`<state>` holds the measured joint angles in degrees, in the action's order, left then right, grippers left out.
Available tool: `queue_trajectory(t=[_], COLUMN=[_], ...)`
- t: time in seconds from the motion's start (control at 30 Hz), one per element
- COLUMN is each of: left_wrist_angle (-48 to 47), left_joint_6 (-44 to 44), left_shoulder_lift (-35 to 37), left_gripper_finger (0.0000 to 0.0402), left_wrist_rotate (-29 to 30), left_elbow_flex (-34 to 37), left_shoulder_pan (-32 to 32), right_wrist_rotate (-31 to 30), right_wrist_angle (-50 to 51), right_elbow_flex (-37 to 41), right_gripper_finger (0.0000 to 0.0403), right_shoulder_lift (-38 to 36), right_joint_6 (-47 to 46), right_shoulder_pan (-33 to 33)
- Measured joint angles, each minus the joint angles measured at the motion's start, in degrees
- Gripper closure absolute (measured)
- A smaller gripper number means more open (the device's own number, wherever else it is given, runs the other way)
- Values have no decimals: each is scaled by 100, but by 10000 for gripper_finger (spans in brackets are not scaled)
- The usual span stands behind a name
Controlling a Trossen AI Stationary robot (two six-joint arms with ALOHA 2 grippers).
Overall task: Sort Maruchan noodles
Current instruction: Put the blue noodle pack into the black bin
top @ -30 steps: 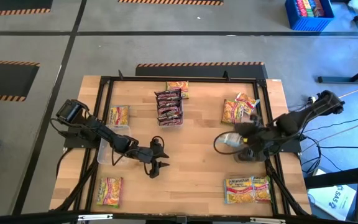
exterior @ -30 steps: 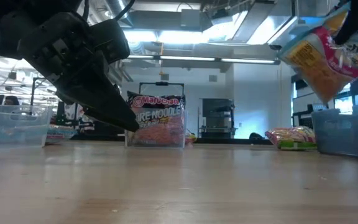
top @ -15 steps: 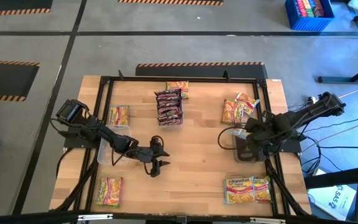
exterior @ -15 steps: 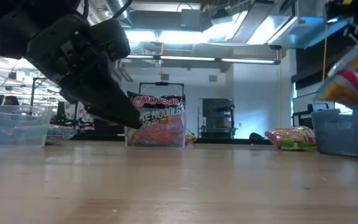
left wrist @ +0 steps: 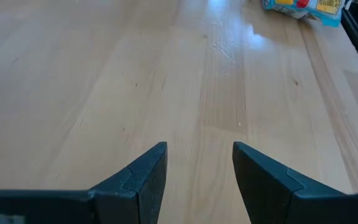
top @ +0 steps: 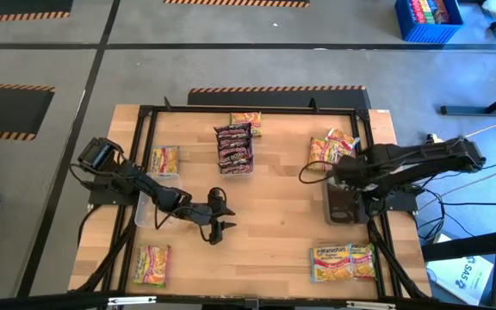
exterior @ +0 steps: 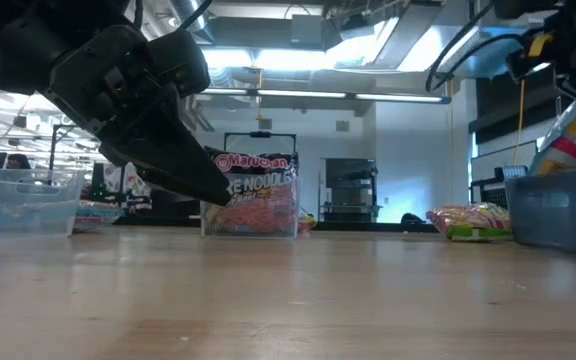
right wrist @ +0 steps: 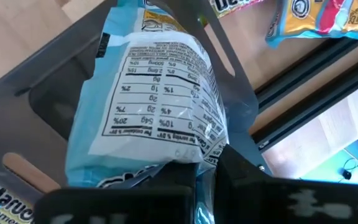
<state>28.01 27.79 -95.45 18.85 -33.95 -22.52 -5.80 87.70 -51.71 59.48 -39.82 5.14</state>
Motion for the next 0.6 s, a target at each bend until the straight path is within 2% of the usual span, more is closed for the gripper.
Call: queue_trajectory(t=[0.17,0.3,0.6], left_wrist_angle=[-1,-2,-4], left_joint_6=[0,0,2], left_shoulder_lift=[-1,-1,-1], left_gripper_finger=[225,225,225], left_wrist_rotate=[0,9,15], left_elbow_flex=[0,0,2], left_shoulder_pan=[0,0,-55], right_wrist_rotate=[92,245,213], right_wrist_angle=[-42,-553,-782], right_elbow_flex=[1,8,8], right_gripper_finger=[400,400,400], right_shoulder_lift=[0,44,586], right_joint_6=[287,744,1343], right_shoulder_pan=[-333,-503,-757])
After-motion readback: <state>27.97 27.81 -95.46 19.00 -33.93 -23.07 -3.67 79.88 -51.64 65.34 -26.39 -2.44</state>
